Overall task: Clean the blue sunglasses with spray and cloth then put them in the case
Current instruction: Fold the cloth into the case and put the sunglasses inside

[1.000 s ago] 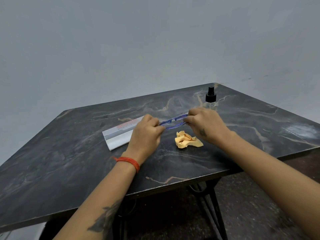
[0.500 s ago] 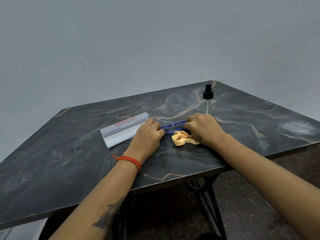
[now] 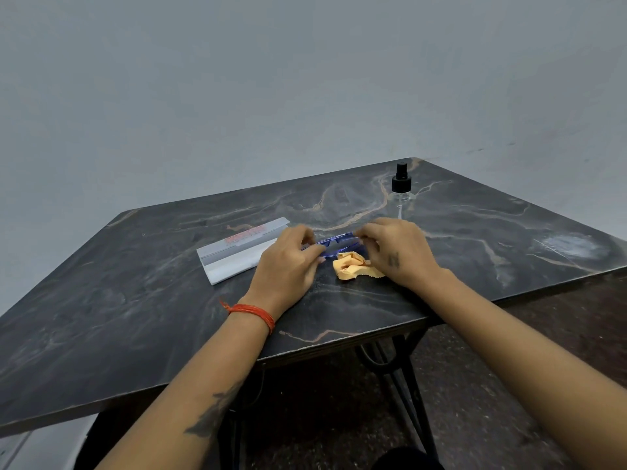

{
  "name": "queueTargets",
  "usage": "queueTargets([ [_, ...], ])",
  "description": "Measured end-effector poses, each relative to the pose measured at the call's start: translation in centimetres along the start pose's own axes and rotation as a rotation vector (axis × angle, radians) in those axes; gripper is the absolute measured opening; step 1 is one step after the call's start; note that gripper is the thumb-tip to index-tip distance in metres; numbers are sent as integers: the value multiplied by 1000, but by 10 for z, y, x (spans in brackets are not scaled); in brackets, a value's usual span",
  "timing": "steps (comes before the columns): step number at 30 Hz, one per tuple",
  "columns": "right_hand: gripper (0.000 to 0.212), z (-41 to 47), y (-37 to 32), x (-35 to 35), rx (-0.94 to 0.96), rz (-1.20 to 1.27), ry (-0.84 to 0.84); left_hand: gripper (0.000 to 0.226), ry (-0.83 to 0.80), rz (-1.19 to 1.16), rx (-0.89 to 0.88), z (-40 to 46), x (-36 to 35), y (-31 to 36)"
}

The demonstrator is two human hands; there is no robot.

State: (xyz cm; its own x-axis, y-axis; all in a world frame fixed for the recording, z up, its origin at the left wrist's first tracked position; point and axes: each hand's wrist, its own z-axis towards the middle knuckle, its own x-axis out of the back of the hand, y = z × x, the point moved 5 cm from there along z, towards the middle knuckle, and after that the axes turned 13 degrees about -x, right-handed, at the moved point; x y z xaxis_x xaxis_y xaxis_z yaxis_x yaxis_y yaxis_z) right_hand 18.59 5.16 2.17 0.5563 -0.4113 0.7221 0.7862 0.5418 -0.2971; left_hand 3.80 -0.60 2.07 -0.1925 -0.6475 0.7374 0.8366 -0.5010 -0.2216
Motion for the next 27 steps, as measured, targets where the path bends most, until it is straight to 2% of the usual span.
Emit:
queueTargets([
  [3,13,-11,9,11,-269,348,80,22,103,-185,127,-2,-1,3],
  [6,19,-23,12,4,-437,469,-34,42,63,-409,379,-6,-9,4],
  [8,26,-29,7,-3,-450,424,-147,44,12,-504,462,-7,-15,9],
  [10,23,-32,2,-7,-428,363,-226,33,-24,-579,490,-6,-19,16],
  [13,14,-33,-4,-7,-391,247,-282,20,-33,-653,529,-6,-21,20],
  [15,11,-33,-6,-3,-382,272,-288,18,-20,-724,594,-9,-20,18],
  [18,6,-33,-8,7,-380,414,-273,15,24,-977,719,-15,-15,14],
  [21,6,-29,-13,14,-443,712,-353,7,118,-1320,792,-15,-5,12],
  [24,6,-24,-20,14,-506,1002,-486,5,162,-1480,829,-14,3,6],
  [27,3,-19,-27,10,-537,1184,-570,8,186,-1550,865,-16,7,0],
])
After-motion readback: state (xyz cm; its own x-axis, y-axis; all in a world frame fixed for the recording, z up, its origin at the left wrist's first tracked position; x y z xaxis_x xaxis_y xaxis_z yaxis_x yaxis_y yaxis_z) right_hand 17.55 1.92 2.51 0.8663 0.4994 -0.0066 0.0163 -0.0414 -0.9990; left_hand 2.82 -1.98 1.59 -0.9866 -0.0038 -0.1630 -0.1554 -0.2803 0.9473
